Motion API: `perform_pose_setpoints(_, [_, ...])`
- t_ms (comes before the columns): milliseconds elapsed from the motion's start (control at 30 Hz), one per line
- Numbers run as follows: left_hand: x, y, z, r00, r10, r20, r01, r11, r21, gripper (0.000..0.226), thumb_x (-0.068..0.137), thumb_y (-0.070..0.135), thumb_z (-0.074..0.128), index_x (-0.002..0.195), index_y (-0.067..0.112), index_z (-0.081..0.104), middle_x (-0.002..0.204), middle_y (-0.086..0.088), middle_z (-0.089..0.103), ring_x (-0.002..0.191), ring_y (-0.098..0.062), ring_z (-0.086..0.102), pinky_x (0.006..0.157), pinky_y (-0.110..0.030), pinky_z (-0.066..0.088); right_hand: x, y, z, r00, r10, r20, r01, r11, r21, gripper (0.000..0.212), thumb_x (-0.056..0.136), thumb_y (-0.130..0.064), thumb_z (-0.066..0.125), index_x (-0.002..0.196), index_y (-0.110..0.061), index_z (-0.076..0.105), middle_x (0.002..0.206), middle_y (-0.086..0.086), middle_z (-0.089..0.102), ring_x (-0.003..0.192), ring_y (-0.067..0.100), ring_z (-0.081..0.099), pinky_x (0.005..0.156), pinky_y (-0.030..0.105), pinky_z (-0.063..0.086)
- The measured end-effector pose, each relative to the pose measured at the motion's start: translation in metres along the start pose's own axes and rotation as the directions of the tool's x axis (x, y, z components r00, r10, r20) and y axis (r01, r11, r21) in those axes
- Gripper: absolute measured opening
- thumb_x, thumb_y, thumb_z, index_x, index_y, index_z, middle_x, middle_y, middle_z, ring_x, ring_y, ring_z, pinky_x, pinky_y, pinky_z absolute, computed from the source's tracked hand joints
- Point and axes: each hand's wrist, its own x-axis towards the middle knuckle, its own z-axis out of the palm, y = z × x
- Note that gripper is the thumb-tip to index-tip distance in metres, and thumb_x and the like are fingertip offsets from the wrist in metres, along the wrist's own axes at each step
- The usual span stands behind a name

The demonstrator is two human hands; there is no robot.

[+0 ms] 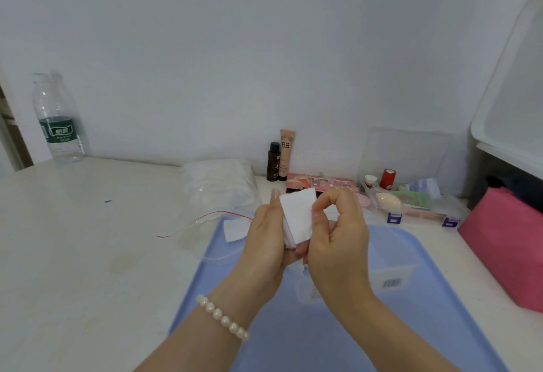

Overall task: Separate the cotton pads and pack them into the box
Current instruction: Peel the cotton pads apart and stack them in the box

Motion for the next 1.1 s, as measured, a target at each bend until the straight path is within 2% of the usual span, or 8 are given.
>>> perform_pose_setpoints(133, [-0.002, 0.003, 0.001, 0.999, -0.018, 0.038, 0.018, 1.0, -0.004, 0.059, 0.092, 0.057, 0.032, 0.115, 0.01, 0.059, 0.083, -0.011, 0.07, 0.065, -0.022, 0.059, 0.046, -0.025, 0.049, 0.0, -0.001, 0.001, 1.0, 0.001, 0.023, -0.001, 1.0, -0.019, 0.021, 0.082, -0.016, 0.036, 0.079, -0.036, 0.041, 0.088, 0.0, 0.049, 0.074, 0.031, 0.059, 0.057, 0.04, 0.05])
perform_pose_setpoints(267, [-0.004, 0.004, 0.003, 0.998, 0.01, 0.061, -0.014, 0.998, 0.068, 0.072, 0.071, 0.069, 0.051, 0.113, 0.011, 0.059, 0.099, -0.012, 0.07, 0.077, -0.021, 0.067, 0.054, -0.027, 0.051, 0.0, -0.003, 0.0, 0.999, 0.012, 0.03, -0.011, 0.999, -0.031, 0.018, 0.082, -0.019, 0.035, 0.076, -0.034, 0.04, 0.087, -0.006, 0.046, 0.074, 0.03, 0.057, 0.059, 0.041, 0.049])
perform_pose_setpoints(367, [-0.005, 0.004, 0.002, 0.999, 0.029, 0.038, -0.033, 0.994, 0.101, 0.074, 0.057, 0.045, 0.076, 0.117, 0.01, 0.05, 0.106, -0.01, 0.068, 0.076, -0.014, 0.071, 0.056, -0.025, 0.053, 0.001, -0.008, -0.002, 0.997, 0.052, 0.052, -0.051, 0.999, -0.008, 0.018, 0.079, -0.017, 0.036, 0.073, -0.034, 0.039, 0.086, -0.004, 0.047, 0.073, 0.024, 0.054, 0.058, 0.036, 0.048])
perform_pose_setpoints(667, [0.002, 0.015, -0.015, 0.99, 0.03, 0.139, -0.055, 0.982, 0.179, 0.041, 0.074, 0.005, 0.073, 0.109, 0.011, 0.054, 0.099, -0.009, 0.068, 0.087, -0.026, 0.07, 0.069, -0.038, 0.059, 0.037, -0.011, -0.035, 0.971, 0.234, 0.047, -0.234, 0.972, -0.017, 0.013, 0.093, -0.029, 0.051, 0.081, -0.031, 0.047, 0.086, -0.007, 0.056, 0.077, 0.017, 0.057, 0.074, 0.04, 0.05])
perform_pose_setpoints(733, [0.001, 0.015, -0.014, 0.978, -0.003, 0.209, -0.055, 0.961, 0.273, 0.043, 0.07, 0.003, 0.078, 0.106, 0.015, 0.056, 0.092, -0.004, 0.068, 0.081, -0.019, 0.07, 0.069, -0.039, 0.059, 0.051, -0.018, -0.052, 0.92, 0.28, 0.275, -0.312, 0.947, 0.08, 0.016, 0.084, -0.043, 0.059, 0.09, -0.03, 0.053, 0.093, -0.007, 0.06, 0.085, 0.009, 0.059, 0.08, 0.031, 0.049])
perform_pose_setpoints(833, [0.004, 0.017, -0.007, 0.965, -0.05, 0.259, -0.056, 0.922, 0.384, 0.053, 0.057, 0.012, 0.084, 0.104, 0.018, 0.06, 0.103, -0.01, 0.064, 0.085, -0.017, 0.067, 0.067, -0.036, 0.058, 0.068, -0.025, -0.066, 0.647, 0.338, 0.684, -0.295, 0.938, -0.184, 0.067, 0.058, -0.052, 0.079, 0.117, -0.036, 0.052, 0.11, -0.011, 0.062, 0.102, 0.005, 0.06, 0.091, 0.027, 0.047])
perform_pose_setpoints(933, [0.007, 0.023, 0.005, 0.956, -0.061, 0.286, -0.083, 0.881, 0.465, 0.058, 0.052, 0.014, 0.081, 0.105, 0.02, 0.059, 0.106, -0.013, 0.064, 0.088, -0.017, 0.065, 0.065, -0.033, 0.056, 0.081, -0.028, -0.069, 0.592, 0.394, 0.703, -0.14, 0.909, -0.391, 0.064, 0.064, -0.035, 0.08, 0.121, -0.034, 0.052, 0.104, -0.013, 0.059, 0.092, 0.003, 0.057, 0.082, 0.021, 0.043])
perform_pose_setpoints(1100, [0.007, 0.041, 0.021, 0.947, -0.089, 0.309, -0.056, 0.9, 0.431, 0.067, 0.056, 0.004, 0.084, 0.113, 0.013, 0.05, 0.108, -0.012, 0.063, 0.092, -0.02, 0.067, 0.071, -0.037, 0.058, 0.099, -0.035, -0.082, 0.548, 0.463, 0.696, -0.262, 0.886, -0.383, 0.03, 0.07, -0.024, 0.077, 0.096, -0.011, 0.07, 0.097, 0.011, 0.07, 0.087, 0.016, 0.063, 0.086, 0.036, 0.051])
